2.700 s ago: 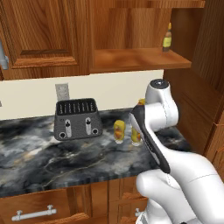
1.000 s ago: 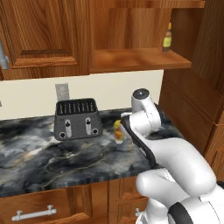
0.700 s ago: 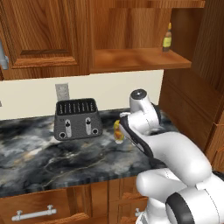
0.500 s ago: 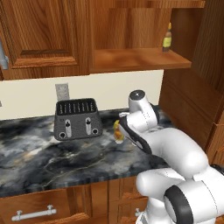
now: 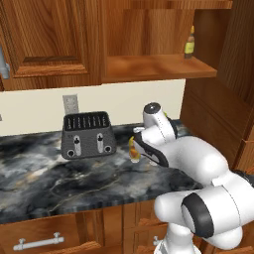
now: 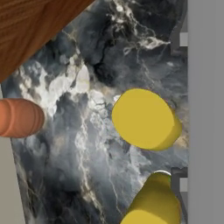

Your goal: Pick the mustard and mustard from the counter and place them in the cabinet.

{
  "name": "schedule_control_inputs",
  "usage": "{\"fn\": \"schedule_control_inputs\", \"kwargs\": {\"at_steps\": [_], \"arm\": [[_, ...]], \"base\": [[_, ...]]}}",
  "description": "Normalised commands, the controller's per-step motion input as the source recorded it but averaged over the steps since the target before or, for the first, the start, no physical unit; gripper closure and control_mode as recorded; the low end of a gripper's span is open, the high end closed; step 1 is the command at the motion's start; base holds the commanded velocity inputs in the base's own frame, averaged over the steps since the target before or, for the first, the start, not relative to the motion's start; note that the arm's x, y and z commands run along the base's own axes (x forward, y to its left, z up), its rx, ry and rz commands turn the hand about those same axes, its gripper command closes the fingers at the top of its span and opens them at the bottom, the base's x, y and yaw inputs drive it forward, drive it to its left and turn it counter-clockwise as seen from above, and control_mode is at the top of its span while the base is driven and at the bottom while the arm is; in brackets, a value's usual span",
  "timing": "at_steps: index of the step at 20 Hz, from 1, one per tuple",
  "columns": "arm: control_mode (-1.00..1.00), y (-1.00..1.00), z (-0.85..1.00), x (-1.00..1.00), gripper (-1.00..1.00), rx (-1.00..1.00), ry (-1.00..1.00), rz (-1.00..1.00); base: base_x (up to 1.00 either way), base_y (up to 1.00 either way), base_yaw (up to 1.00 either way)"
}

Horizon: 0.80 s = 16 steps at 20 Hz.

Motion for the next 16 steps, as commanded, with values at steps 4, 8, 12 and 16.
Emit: {"fn": "schedule_control_inputs", "kwargs": {"at_steps": [4,8,12,16], "arm": [[-1.0,0.0,-0.08,0.17,-1.0,0.0,0.0,-0.02],[-1.0,0.0,-0.13,0.07,-1.0,0.0,0.0,-0.02],[-1.0,0.0,-0.15,0.13,-1.0,0.0,0.0,-0.02],[-1.0,0.0,-0.19,0.08,-1.0,0.0,0.0,-0.02]], "base": [[0.0,0.0,0.0],[0.0,0.0,0.0],[0.0,0.0,0.0],[0.0,0.0,0.0]]}}
